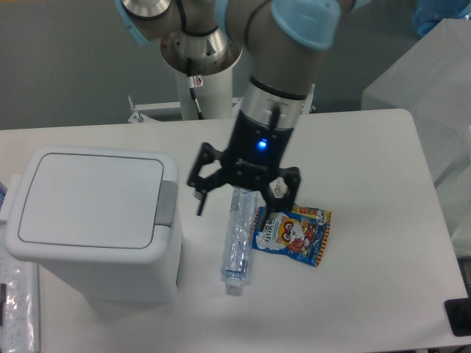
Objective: Open the trash can
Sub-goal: 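Lower the gripper onto the lid's grey push button and press it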
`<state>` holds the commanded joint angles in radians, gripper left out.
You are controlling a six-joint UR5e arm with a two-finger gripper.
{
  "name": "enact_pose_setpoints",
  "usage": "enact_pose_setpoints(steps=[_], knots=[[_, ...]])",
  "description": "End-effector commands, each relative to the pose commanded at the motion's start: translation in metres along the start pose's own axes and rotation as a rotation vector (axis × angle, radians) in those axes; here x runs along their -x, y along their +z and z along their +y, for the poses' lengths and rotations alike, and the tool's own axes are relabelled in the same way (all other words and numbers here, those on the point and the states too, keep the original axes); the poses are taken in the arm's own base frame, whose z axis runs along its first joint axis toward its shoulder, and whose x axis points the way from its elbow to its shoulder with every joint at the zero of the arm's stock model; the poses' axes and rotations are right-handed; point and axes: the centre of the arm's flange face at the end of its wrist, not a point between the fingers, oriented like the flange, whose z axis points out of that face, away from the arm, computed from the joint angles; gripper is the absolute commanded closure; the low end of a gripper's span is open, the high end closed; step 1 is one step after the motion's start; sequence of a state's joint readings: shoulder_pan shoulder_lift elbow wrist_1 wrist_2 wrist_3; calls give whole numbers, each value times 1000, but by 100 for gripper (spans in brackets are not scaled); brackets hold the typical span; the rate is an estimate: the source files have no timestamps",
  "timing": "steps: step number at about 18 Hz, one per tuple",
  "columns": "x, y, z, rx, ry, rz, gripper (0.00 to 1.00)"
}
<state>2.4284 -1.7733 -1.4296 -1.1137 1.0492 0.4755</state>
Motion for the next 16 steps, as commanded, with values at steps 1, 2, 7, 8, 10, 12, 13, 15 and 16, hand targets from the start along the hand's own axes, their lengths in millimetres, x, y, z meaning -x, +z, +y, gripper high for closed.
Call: enact_pose_setpoints(steps=[1, 2, 7, 8, 10, 12, 13, 15, 16], knots=[[-3, 3, 4, 8, -1, 5, 0], [-4, 5, 10, 14, 3, 7, 0], [0, 19, 21, 13, 5, -2, 0], [1, 21, 22, 11, 6, -3, 0], [2, 23, 23, 10, 7, -5, 0], [1, 23, 24, 10, 6, -5, 0], [1, 25, 27, 13, 6, -4, 0], [1, 25, 27, 13, 6, -4, 0], [1, 26, 27, 13, 5, -3, 0]])
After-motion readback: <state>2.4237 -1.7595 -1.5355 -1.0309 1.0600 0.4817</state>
